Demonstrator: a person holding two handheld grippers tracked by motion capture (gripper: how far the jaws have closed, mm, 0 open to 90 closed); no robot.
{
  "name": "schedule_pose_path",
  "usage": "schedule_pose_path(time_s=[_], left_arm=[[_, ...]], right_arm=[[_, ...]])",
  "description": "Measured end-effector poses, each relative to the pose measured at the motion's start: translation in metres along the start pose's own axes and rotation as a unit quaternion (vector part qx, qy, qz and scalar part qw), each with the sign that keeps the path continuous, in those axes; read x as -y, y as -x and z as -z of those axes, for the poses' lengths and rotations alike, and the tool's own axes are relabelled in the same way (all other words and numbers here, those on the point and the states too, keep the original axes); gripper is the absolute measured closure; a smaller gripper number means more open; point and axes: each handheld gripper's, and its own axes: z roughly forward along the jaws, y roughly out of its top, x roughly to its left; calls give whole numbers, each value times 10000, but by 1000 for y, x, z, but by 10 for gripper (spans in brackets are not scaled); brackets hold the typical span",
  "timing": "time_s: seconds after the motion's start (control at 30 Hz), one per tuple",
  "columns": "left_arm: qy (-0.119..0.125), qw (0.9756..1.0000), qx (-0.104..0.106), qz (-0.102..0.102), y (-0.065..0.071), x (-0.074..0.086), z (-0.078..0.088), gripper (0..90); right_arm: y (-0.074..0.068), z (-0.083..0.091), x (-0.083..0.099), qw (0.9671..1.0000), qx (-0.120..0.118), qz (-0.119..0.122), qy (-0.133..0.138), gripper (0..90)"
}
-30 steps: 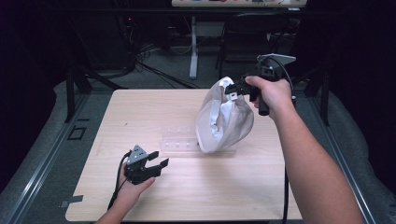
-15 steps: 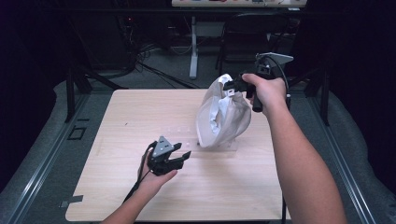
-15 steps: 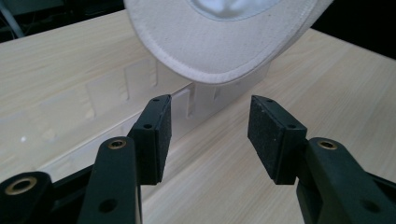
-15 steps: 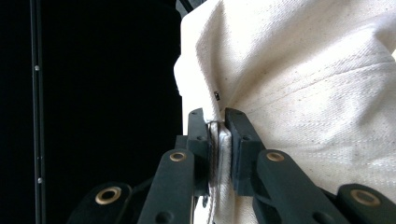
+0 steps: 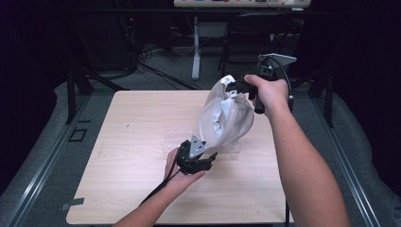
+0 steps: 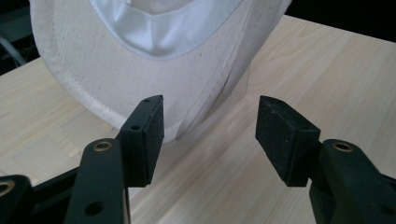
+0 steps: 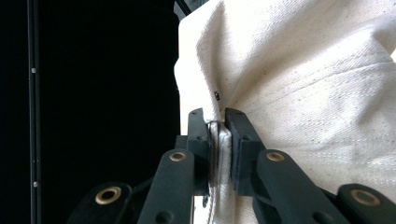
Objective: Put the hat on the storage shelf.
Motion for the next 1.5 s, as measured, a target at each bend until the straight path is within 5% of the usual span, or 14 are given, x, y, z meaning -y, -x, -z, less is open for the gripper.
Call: schedule_pose_path(time_s=[0.2, 0.33, 0.6, 1.03, 1.5], left_arm=[[-99, 9992, -165, -343, 8, -9, -5, 584], [-101, 9993, -163, -312, 1, -7, -3, 741], [-2, 9991, -186, -369, -8, -4, 4, 803], [323, 9990, 233, 192, -33, 6, 9, 828], [723, 9930, 813, 468, -58, 12, 16, 837]], right_arm=[[0, -1, 0, 10000, -4, -28, 29, 813], [1, -1, 1, 10000, 9, 12, 3, 813], [0, -3, 1, 10000, -2, -11, 3, 812], [-10, -12, 4, 9998, 15, 168, -65, 814], [-13, -12, 4, 9998, 6, 203, -32, 814]])
